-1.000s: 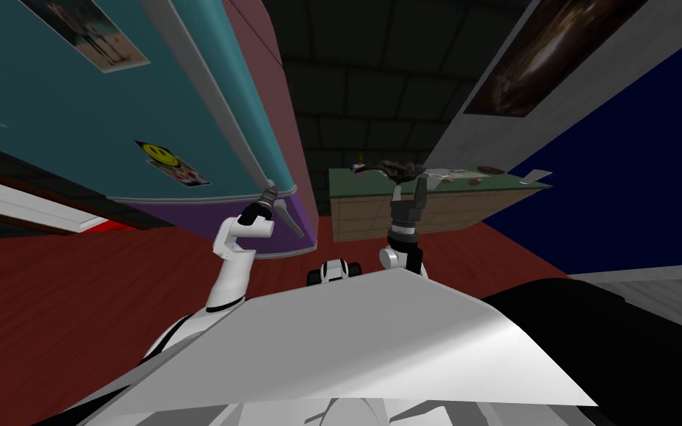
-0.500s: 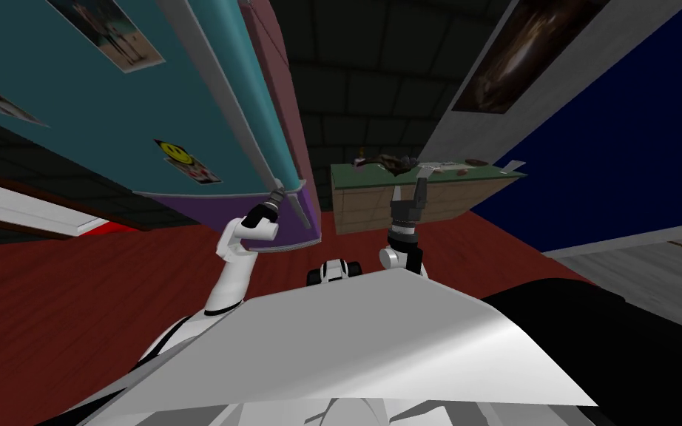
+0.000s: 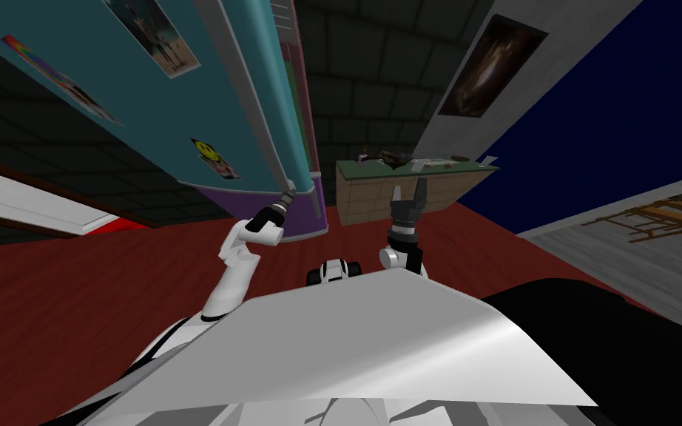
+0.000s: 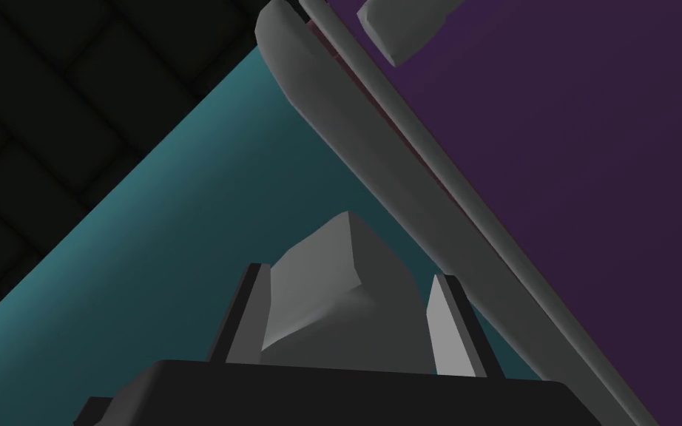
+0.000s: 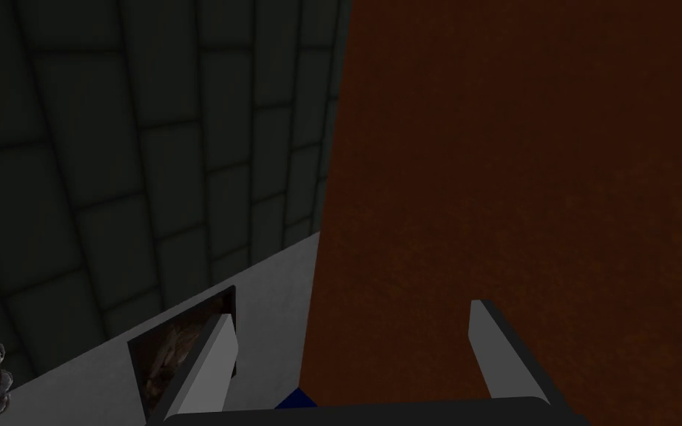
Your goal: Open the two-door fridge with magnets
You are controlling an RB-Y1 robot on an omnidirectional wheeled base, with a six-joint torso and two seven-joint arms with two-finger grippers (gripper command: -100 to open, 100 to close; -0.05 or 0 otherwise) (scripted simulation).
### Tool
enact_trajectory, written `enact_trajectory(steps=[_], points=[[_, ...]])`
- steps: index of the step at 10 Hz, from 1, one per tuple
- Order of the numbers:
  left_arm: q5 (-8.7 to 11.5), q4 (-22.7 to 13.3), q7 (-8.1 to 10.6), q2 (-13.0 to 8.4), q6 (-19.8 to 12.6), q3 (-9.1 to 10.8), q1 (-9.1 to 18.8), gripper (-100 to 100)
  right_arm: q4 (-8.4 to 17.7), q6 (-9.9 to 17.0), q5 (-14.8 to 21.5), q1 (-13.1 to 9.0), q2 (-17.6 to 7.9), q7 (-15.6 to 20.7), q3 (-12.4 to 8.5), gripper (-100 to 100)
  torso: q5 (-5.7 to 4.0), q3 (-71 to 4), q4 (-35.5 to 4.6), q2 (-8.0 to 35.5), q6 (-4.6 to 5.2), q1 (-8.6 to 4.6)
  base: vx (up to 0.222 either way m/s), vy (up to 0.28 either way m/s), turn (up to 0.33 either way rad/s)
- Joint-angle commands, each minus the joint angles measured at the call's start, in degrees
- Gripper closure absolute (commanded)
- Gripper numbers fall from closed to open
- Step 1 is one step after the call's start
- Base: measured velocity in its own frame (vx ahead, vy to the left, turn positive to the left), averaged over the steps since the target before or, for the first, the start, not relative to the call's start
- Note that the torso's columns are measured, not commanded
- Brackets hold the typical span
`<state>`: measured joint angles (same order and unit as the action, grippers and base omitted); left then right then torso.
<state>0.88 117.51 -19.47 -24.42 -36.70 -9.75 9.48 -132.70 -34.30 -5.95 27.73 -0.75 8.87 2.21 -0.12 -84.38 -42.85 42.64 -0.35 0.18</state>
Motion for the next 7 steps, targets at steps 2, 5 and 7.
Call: enact_trajectory(steps=[2, 5, 7], points=[[2.26, 2.79, -0.71, -1.4, -0.2, -2.58, -1.34, 100, -0.01, -0.01, 0.0, 0.03, 0.02, 0.0, 0.02, 0, -0.15, -0.36, 0.15, -0.57, 0.12, -0.64, -0.111, 0.146, -0.037], [3.68, 5.8, -1.52, -2.33, 0.21, -4.78, -2.48, 100, -0.01, -0.01, 0.0, 0.02, 0.01, 0.0, 0.01, 0, 0.17, -0.12, 0.31, -0.24, 0.12, 0.13, -0.131, 0.259, -0.067], [4.39, 7.3, -1.92, -2.79, 0.41, -5.89, -3.05, 100, -0.01, -0.01, 0.0, 0.02, 0.0, 0.0, 0.0, 0, 0.18, -0.11, 0.25, -0.19, 0.13, 0.26, -0.139, 0.261, -0.054]])
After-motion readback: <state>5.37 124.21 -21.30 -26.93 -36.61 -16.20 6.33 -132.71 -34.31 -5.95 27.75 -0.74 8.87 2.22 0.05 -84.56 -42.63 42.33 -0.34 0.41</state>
